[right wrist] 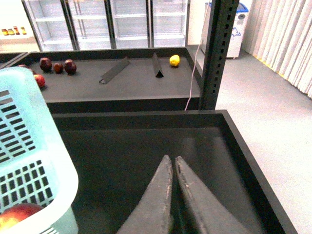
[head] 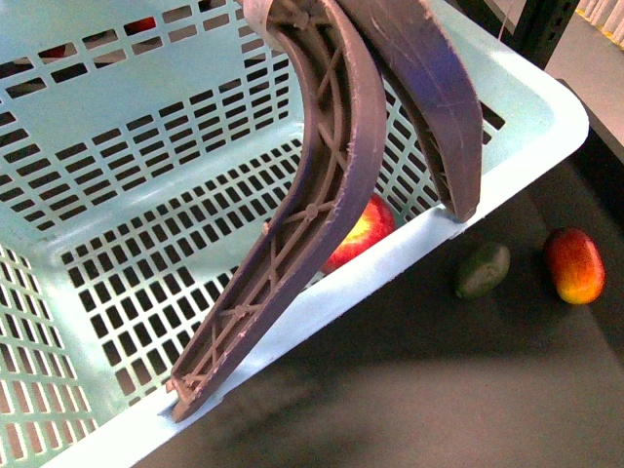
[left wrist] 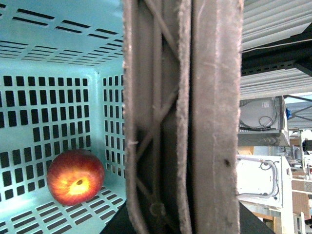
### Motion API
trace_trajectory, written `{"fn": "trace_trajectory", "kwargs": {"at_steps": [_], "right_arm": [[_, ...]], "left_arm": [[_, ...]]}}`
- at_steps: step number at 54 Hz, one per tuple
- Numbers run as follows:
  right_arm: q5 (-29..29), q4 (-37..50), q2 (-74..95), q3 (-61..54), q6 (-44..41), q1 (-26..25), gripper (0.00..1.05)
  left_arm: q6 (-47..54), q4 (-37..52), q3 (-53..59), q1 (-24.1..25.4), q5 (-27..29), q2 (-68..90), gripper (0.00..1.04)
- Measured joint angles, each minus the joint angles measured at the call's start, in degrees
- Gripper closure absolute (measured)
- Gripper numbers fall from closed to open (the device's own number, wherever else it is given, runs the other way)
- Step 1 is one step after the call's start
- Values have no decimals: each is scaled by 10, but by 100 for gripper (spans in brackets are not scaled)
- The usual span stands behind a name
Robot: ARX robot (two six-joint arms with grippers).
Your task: Pick apple with right arm and hold basket with left
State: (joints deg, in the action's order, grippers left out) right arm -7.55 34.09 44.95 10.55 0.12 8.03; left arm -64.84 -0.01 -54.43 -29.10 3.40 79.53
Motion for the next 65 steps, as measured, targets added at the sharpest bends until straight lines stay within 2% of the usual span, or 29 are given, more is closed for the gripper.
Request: {"fn": "trace_trajectory", "kwargs": {"at_steps": [9,13,19,65], "right_arm": [[21,-23,-58,-38,1,-25,103],[69,-36,-83,-49,0,-59,103],[71,-51,-108,-60,1,-77,103],[75,-190,-299,-96,1,-78,103]], "left_arm": [[0,0,0,0,0,0,90],[-1,0,0,0,-1,0,90],[-1,0,0,0,-1,0,90],[-1,0,0,0,0,0,90]]}}
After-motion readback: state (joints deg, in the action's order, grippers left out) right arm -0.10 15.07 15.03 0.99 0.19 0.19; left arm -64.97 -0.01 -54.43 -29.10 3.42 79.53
